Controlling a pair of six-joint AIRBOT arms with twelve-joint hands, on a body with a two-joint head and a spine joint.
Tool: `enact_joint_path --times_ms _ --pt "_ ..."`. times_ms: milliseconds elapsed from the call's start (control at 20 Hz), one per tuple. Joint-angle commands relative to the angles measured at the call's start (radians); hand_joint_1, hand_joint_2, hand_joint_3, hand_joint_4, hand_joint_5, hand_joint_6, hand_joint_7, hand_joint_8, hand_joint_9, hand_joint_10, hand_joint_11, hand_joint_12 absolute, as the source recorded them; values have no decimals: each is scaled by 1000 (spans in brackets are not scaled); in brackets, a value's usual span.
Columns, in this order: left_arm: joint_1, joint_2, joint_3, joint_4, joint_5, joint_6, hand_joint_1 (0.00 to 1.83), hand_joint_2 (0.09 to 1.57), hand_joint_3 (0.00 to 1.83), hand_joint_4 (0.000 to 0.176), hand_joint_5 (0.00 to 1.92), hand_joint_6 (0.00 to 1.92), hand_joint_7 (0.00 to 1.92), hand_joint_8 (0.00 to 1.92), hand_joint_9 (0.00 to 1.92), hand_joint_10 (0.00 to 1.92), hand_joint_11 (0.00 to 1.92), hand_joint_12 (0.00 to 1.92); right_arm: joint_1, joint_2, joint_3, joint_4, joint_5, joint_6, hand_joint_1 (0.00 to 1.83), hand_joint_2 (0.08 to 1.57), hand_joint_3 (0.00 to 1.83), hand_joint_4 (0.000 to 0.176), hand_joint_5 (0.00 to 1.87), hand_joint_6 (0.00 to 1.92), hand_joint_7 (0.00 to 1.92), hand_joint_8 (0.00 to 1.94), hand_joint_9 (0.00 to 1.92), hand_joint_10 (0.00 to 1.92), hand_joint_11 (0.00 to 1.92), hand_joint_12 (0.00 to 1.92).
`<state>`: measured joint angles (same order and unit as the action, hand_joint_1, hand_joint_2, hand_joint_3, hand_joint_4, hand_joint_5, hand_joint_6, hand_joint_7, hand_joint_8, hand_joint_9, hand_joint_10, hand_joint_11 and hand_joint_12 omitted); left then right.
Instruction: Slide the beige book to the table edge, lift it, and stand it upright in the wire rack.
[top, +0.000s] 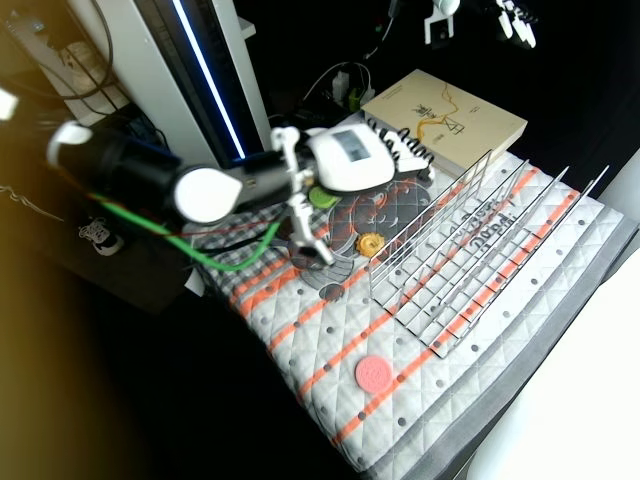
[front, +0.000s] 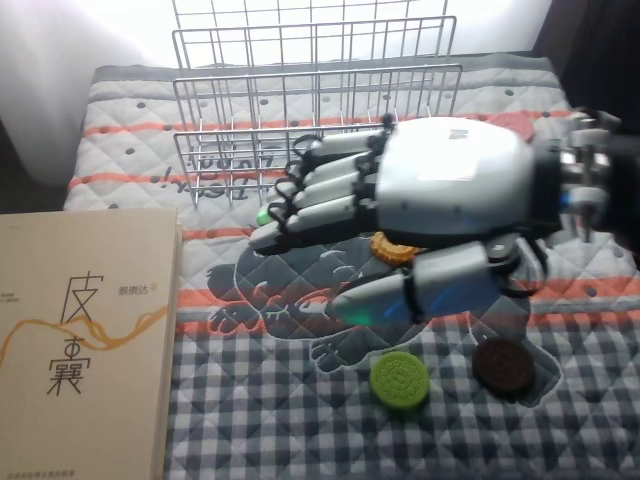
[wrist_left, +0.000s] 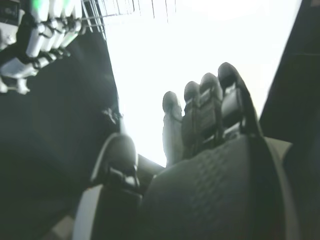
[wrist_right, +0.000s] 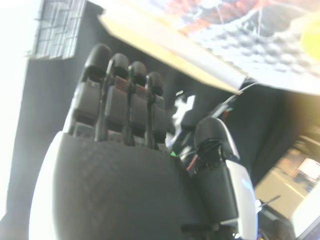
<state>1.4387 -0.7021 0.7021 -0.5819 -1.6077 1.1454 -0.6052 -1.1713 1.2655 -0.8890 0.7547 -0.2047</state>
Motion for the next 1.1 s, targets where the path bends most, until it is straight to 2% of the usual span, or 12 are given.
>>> enact_joint_path --times_ms 0,150,250,350,450,600,650,750,850,950,1000,1050 --pt "14 -5 15 -41 -123 -45 462 1265 0 0 452 2 351 4 304 12 0 932 -2 24 -14 114 144 -26 0 1397 1 0 353 5 345 4 323 4 43 791" --pt "115 -39 54 -127 -122 -213 620 1171 0 0 484 5 439 13 403 25 0 1067 -55 127 -75 318 260 -157 0 1373 0 0 422 3 441 4 427 7 184 795" --pt "145 -55 65 -171 -108 -250 654 1132 0 0 509 2 499 7 451 18 0 1113 -84 176 -109 423 326 -241 0 1342 0 0 451 0 456 0 468 1 313 623" --pt "153 -71 89 -196 -45 -272 470 1080 0 0 475 0 498 0 454 2 0 1041 -137 227 -144 543 424 -320 0 1383 2 0 423 3 428 4 452 1 289 319" --pt "152 -87 122 -192 27 -304 459 1078 0 0 461 3 484 3 437 4 0 1109 -181 264 -168 626 494 -378 0 1377 0 0 435 1 469 4 468 1 352 224" --pt "152 -107 173 -171 124 -369 463 1062 0 0 452 3 481 2 430 6 0 1151 -196 273 -173 671 531 -403 4 1433 5 0 401 6 434 4 430 9 397 124" --pt "152 -111 191 -161 162 -387 408 1019 0 0 444 2 443 1 369 6 0 949 -198 272 -173 676 535 -405 0 1392 0 0 473 9 513 7 505 10 471 136" --pt "152 -121 233 -132 231 -443 307 981 0 1 419 0 403 0 327 0 0 812 -202 269 -172 679 535 -405 0 1382 0 0 453 0 505 0 504 1 479 126" --pt "146 -129 273 -88 300 -489 225 992 0 0 383 1 423 5 383 16 0 988 -205 264 -168 685 534 -405 0 1377 0 0 472 0 525 0 534 0 523 97" --pt "125 -130 296 -34 376 -496 175 981 0 11 377 0 427 3 405 16 0 1053 -206 262 -165 689 534 -405 0 1376 1 0 482 2 537 3 551 5 548 95" --pt "107 -130 308 2 413 -496 102 987 0 35 380 0 430 2 406 15 0 1095 -207 262 -165 690 534 -405 0 1387 5 0 489 4 555 8 558 6 573 96" --pt "90 -130 315 32 448 -496 102 987 0 35 380 0 430 2 406 15 0 1095 -209 262 -165 690 534 -405 0 1387 5 0 489 4 555 8 558 6 573 96"
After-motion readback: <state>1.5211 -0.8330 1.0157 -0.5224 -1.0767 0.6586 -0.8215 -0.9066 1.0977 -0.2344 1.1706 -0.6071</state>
